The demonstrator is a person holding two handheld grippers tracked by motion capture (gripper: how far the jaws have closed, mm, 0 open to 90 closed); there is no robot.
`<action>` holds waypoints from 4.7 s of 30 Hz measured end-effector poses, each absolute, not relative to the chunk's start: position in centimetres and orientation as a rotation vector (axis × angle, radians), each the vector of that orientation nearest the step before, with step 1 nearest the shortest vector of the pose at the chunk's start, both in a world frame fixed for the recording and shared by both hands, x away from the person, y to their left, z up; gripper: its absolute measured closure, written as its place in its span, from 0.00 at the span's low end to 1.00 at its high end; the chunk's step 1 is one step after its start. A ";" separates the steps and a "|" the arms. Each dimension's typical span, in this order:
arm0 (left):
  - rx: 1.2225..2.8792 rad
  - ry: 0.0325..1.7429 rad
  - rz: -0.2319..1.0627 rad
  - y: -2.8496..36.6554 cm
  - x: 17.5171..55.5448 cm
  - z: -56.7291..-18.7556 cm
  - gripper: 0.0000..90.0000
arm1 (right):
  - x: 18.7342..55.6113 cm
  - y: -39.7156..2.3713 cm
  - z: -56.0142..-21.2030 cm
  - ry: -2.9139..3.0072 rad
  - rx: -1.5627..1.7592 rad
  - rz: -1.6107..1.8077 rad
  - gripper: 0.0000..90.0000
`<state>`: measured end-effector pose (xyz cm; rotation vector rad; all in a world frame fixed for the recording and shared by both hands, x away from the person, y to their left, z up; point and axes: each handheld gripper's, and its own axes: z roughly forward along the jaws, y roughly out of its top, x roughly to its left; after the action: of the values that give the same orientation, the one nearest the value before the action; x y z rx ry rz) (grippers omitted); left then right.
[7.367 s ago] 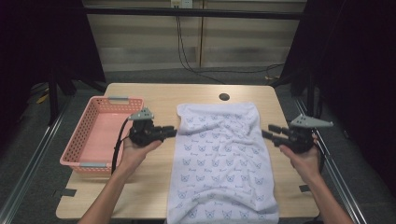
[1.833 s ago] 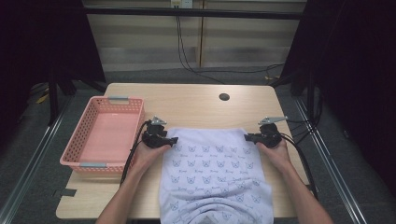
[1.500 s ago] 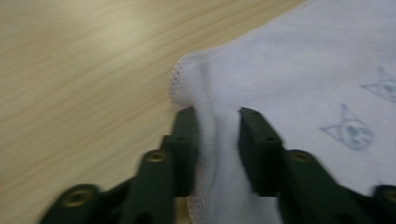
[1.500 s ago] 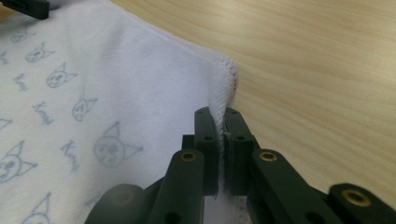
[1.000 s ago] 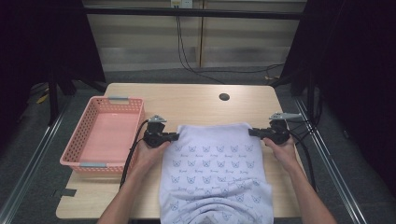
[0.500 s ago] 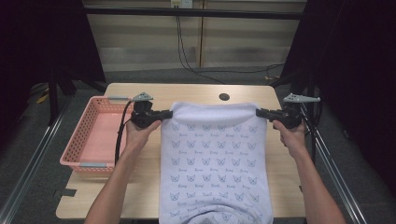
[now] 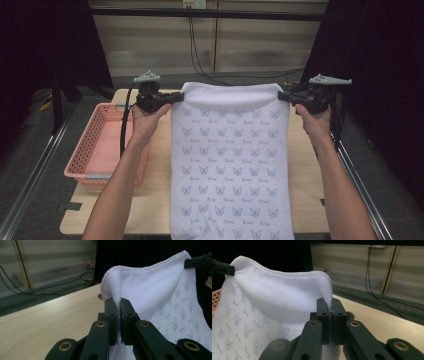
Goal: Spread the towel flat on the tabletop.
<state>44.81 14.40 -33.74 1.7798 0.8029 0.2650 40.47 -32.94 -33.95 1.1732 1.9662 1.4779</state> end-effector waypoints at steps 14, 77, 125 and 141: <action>1.814 0.764 0.259 14.2 42.9 -34.4 0.95 | 39.7 -33.4 -33.9 1.978 1.174 1.469 0.97; 2.216 0.876 -0.051 13.9 29.7 -49.4 0.96 | 24.3 -31.5 -49.2 2.580 1.342 1.070 0.98; 2.155 1.077 0.153 11.7 44.2 -49.7 0.96 | 39.4 -31.6 -50.0 2.344 1.473 1.038 0.98; 2.156 1.105 0.192 11.7 47.0 -49.7 0.96 | 43.3 -30.7 -50.0 2.273 1.536 1.002 0.98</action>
<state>46.99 11.70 -49.67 2.1564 1.1055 0.1921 43.30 -30.71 -50.04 1.5357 2.2733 1.0020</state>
